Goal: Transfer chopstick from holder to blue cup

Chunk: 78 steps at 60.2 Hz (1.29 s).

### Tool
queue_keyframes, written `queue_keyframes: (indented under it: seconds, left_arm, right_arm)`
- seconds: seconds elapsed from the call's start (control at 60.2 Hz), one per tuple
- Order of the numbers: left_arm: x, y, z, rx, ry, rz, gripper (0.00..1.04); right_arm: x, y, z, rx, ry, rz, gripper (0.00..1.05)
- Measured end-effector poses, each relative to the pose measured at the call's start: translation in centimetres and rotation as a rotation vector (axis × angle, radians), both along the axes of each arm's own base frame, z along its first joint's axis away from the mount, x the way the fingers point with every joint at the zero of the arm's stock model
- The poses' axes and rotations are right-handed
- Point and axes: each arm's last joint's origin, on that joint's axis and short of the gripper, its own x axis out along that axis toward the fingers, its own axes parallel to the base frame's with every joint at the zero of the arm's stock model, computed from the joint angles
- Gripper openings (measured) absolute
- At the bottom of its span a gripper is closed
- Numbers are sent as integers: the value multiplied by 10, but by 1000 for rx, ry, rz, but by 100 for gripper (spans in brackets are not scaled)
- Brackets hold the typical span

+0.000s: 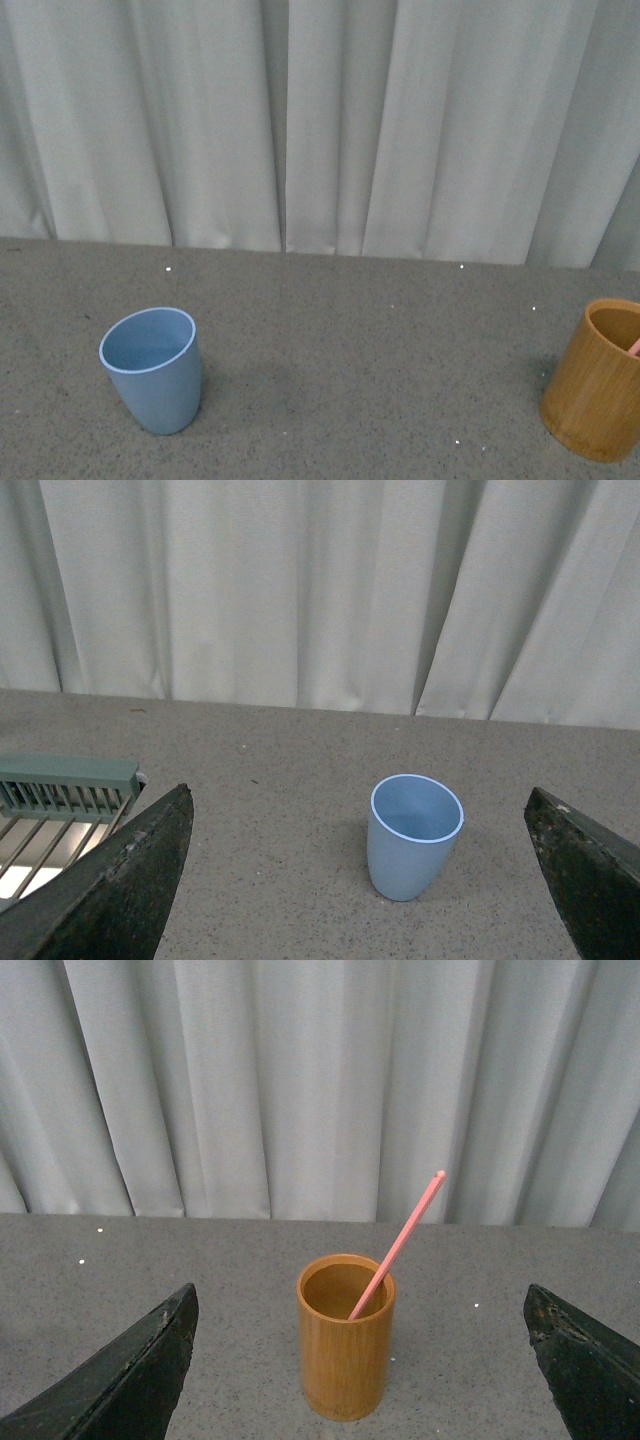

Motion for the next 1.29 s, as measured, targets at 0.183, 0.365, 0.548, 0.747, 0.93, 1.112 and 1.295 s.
queue_keyframes:
  seconds: [0.183, 0.365, 0.548, 0.747, 0.93, 1.112, 1.295]
  left_arm:
    - [0, 0, 0, 0, 0, 0, 98]
    - [0, 0, 0, 0, 0, 0, 98]
    - [0, 0, 0, 0, 0, 0, 98]
    - [0, 0, 0, 0, 0, 0, 98]
    - [0, 0, 0, 0, 0, 0, 98]
    - [0, 0, 0, 0, 0, 0, 98]
    - [0, 0, 0, 0, 0, 0, 98]
  right_arm:
    - [0, 0, 0, 0, 0, 0, 95]
    - [0, 0, 0, 0, 0, 0, 95]
    - [0, 0, 0, 0, 0, 0, 95]
    - [0, 0, 0, 0, 0, 0, 95]
    - [0, 0, 0, 0, 0, 0, 95]
    - [0, 0, 0, 0, 0, 0, 95]
    - [0, 0, 0, 0, 0, 0, 95]
